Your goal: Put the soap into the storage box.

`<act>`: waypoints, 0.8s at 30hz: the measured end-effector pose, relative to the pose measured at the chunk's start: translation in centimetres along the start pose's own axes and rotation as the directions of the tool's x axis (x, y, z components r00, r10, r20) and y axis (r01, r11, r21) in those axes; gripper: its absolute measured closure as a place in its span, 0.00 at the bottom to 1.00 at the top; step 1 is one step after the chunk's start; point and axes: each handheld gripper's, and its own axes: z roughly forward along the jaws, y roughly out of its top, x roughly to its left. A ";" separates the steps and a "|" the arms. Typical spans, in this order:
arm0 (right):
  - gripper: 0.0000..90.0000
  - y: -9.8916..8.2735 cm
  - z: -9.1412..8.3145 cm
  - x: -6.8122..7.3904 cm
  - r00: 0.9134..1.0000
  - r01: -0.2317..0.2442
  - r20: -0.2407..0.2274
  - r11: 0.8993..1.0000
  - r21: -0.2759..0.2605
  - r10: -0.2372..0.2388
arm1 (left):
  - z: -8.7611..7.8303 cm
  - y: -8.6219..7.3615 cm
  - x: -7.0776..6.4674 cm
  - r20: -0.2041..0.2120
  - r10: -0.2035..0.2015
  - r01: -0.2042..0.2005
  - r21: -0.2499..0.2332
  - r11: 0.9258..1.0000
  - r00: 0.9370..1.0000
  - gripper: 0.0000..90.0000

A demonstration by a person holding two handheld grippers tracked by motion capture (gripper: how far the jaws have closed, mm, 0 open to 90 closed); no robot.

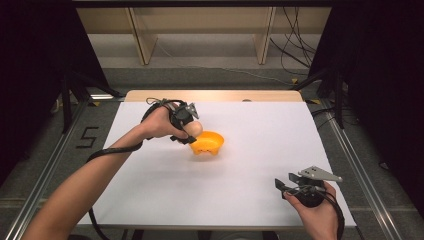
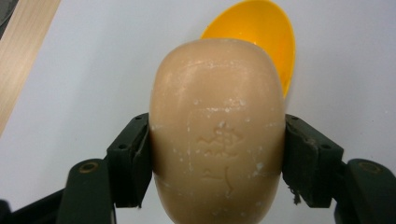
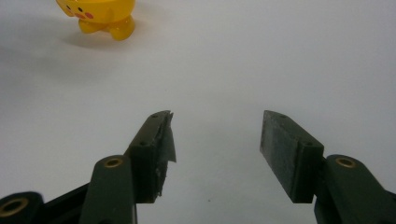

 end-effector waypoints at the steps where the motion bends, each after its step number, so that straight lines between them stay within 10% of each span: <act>1: 0.49 0.0 0.0 0.0 1.000 0.000 0.000 1.000 0.000 0.000 | 0.1 0.1 0.0 -0.001 -0.003 0.003 -0.002 1.000 1.000 0.36; 24: 0.49 0.0 0.0 0.1 1.000 -0.019 -0.005 1.000 0.011 0.019 | 1.0 1.1 -0.1 0.023 0.021 -0.020 -0.029 0.999 1.000 0.36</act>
